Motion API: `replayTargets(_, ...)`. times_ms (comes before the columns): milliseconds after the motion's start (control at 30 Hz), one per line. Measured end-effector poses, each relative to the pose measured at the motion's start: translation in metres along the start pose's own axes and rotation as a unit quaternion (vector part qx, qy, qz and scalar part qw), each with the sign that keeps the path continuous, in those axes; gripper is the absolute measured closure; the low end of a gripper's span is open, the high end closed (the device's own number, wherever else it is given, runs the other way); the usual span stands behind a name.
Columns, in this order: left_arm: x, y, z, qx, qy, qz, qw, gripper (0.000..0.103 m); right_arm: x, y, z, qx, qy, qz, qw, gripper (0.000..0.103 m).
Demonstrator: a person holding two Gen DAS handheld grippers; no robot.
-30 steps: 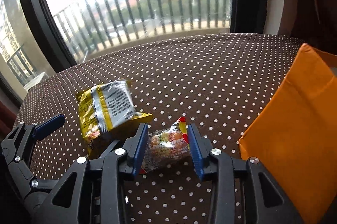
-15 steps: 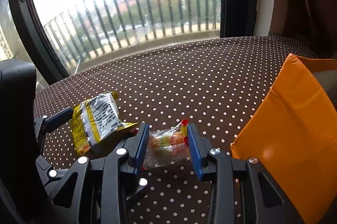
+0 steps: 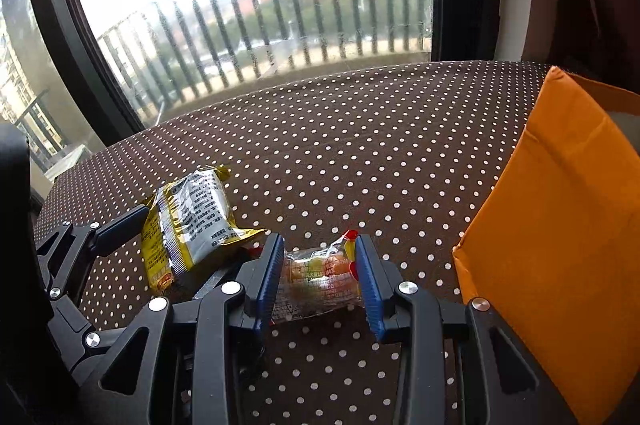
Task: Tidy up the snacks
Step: 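Lift the candy pack with right gripper while left lifts the chip bag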
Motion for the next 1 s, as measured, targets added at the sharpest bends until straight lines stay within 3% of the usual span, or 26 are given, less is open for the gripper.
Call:
replayTargets(233, -0.004, -0.03, -0.024, -0.006, -0.031, 0.005, 0.9995, 0.022, -0.013, -0.021, -0.017, 0.001, -0.031, 0.017, 0.999, 0.063)
replayTargets(467, -0.006, -0.07, -0.049, 0.017, -0.046, 0.021, 0.9986, 0.022, -0.022, -0.056, -0.036, 0.015, -0.058, 0.037, 0.998, 0.064)
replayTargets(500, -0.006, -0.079, -0.052, 0.021, -0.048, 0.022, 0.9984, 0.022, -0.024, -0.062, -0.038, 0.019, -0.063, 0.039, 0.997, 0.074)
replayTargets(533, -0.006, -0.087, -0.053, 0.026, -0.05, 0.024, 0.9981, 0.022, -0.024, -0.067, -0.041, 0.021, -0.067, 0.044, 0.997, 0.076)
replayTargets(833, -0.012, -0.109, -0.09, 0.025, -0.077, 0.037, 0.9961, 0.022, -0.028, -0.08, -0.057, 0.014, -0.093, 0.075, 0.993, 0.075)
replayTargets(933, -0.017, -0.106, -0.1, 0.015, -0.084, 0.048, 0.9952, 0.022, -0.031, -0.072, -0.062, -0.001, -0.1, 0.073, 0.992, 0.066)
replayTargets(1000, -0.021, -0.104, -0.102, 0.009, -0.089, 0.054, 0.9946, 0.022, -0.031, -0.063, -0.061, -0.004, -0.1, 0.071, 0.992, 0.05)
Point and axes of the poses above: each gripper's, at about its wrist camera, not at the fingertips, and y roughly the way its jaws point, x to its right, z to its top, the point moved 1 cm from there along y, roughly the way its jaws point, and after that the axes turned 7 degrees about -y, right-handed, at the moved point
